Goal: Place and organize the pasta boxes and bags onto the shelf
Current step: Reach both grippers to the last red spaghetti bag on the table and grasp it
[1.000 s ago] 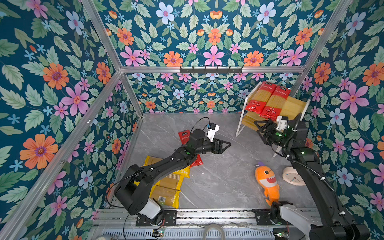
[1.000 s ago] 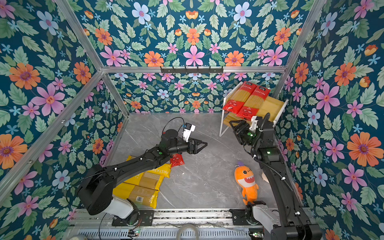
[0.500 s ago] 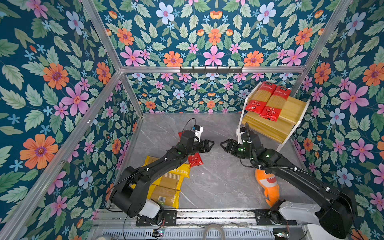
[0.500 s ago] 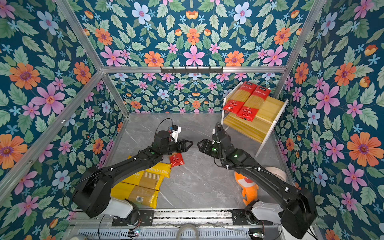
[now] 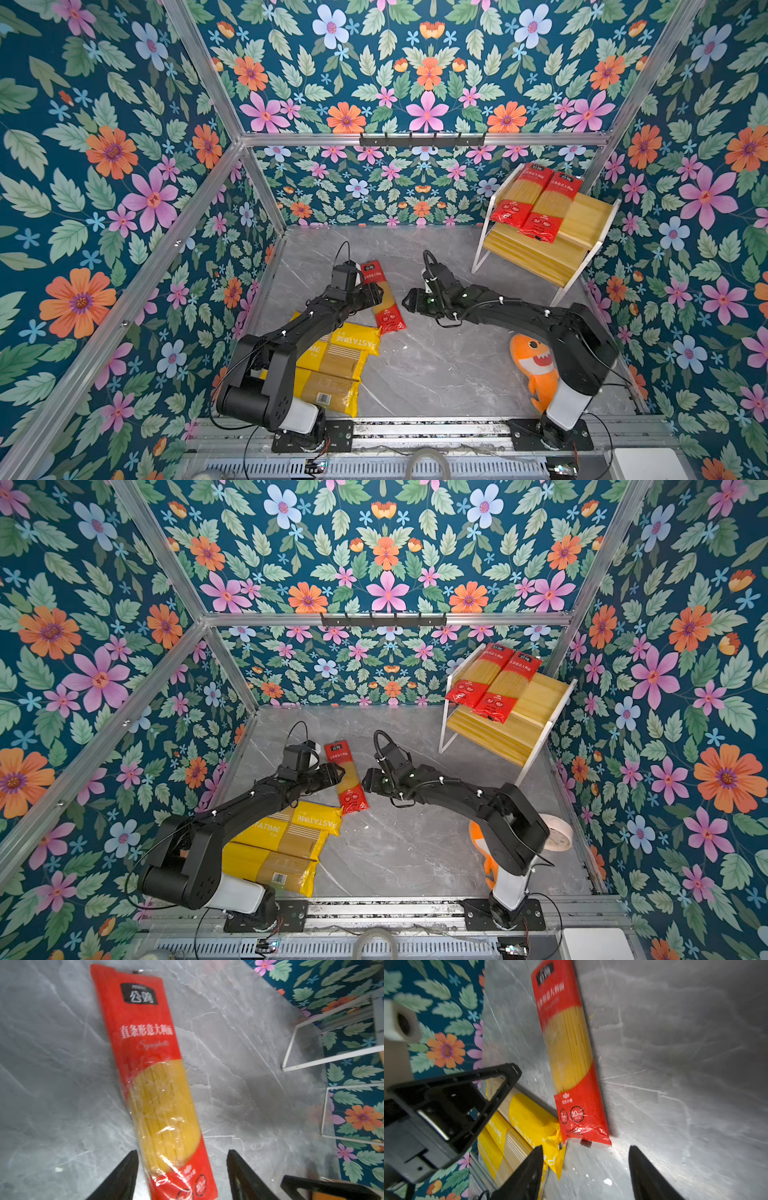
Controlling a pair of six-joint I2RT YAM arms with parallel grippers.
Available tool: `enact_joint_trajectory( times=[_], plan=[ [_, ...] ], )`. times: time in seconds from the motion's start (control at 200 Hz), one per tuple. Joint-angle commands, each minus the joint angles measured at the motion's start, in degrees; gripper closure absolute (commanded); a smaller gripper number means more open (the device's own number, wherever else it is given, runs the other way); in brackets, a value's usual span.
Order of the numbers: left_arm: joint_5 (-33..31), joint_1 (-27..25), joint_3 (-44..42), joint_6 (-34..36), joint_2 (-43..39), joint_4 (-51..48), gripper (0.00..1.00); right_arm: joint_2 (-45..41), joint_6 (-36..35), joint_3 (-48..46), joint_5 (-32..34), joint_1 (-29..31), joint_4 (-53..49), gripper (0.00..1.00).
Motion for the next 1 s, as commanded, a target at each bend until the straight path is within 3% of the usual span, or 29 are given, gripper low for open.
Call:
enact_joint_trajectory(
  times=[0.0,0.33,0.51,0.685,0.995],
  plan=[
    [-2.0,1.1,-1.0,-1.0,0.9,-0.3,0.3,4.7,-2.6,4.5,-2.4,0.8,-0.9,0.35],
    [1.3,0.9,-3.0,-3.7,7.3,7.4,0.32,16.8,-3.8,12.8,-5.8,0.8,-4.0,0.43],
    [1.8,-1.0,-1.7,-3.8,10.4,9.4,0.36,17.7,-4.4,12.6,-6.9,0.7,-4.6,0.49],
    [3.0,-6.1,0.6,-4.6,14.7,11.7,0.4,13.4,-4.2,5.5,-7.9,-0.7,-2.3,0.53],
    [3.6,-18.0,5.1,-7.6,18.0,12.8,0.42,-3.3,-2.1,-13.4,-8.4,-1.4,-2.4,0.57]
  ],
)
